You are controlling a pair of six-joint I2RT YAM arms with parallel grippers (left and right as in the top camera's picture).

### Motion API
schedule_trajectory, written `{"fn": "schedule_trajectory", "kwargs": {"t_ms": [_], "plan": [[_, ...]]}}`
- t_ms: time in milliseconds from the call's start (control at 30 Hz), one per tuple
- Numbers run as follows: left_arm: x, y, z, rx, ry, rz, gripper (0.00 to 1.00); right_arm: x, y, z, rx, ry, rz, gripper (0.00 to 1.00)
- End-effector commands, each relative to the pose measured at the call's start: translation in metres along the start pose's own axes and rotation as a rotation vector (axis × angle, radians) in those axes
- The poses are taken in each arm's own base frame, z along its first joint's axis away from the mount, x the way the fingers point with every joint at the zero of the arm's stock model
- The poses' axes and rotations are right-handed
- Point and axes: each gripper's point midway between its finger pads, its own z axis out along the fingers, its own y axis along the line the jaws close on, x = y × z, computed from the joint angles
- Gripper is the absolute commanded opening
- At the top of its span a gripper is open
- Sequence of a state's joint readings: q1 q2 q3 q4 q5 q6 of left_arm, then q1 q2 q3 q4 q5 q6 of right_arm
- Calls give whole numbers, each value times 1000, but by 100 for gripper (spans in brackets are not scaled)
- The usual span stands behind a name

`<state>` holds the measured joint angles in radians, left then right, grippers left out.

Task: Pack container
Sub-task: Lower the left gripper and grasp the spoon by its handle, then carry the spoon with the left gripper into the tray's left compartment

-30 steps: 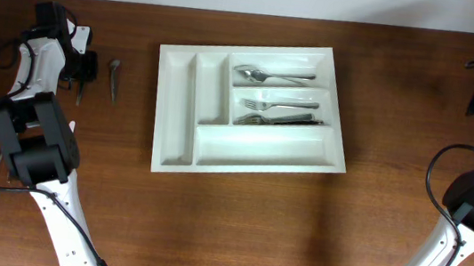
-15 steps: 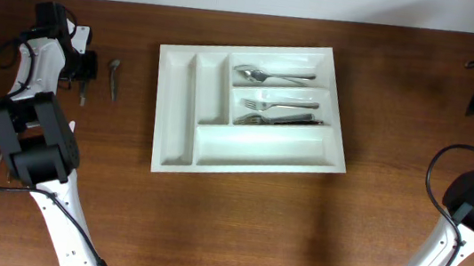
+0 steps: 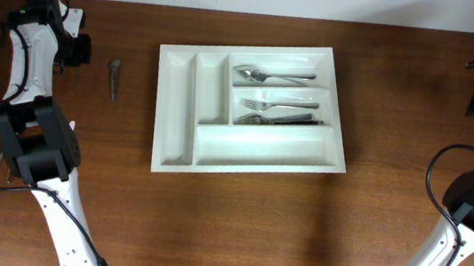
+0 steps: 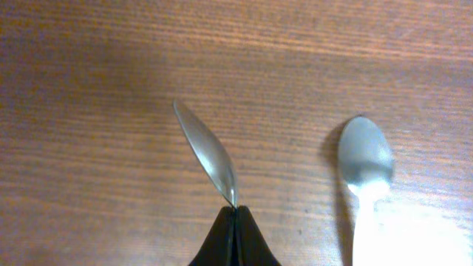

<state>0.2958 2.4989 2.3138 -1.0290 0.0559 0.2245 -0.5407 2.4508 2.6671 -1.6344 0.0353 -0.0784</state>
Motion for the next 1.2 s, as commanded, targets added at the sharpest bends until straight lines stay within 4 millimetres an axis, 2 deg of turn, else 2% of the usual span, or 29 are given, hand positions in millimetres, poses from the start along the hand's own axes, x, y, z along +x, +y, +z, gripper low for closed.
{"fn": "schedule_trajectory", "kwargs": {"t_ms": [0,100,233,333,533,667,800,967,1167], "plan": [[-1,1,-10,9,8,-1,2,0,3,-1,-6,-1,5,99],[10,-7,-20,35,64,-26,2,0,3,-1,-6,-1,5,99],[20,-34,-35,122,123,-43,2,0,3,-1,-6,-1,4,99],[27,-63,-49,186,173,-27,2,0,3,-1,-6,-1,4,98],[40,-125,-71,208,269,-55,2,0,3,-1,-6,-1,4,99],[50,-173,-77,212,322,-78,2,0,3,-1,-6,-1,4,99],[53,-212,-80,221,325,-38,2,0,3,-1,-6,-1,4,98],[55,-240,-81,221,324,-68,2,0,3,-1,-6,-1,5,99],[56,-245,-81,209,331,-131,2,0,3,-1,-6,-1,5,99]]}}
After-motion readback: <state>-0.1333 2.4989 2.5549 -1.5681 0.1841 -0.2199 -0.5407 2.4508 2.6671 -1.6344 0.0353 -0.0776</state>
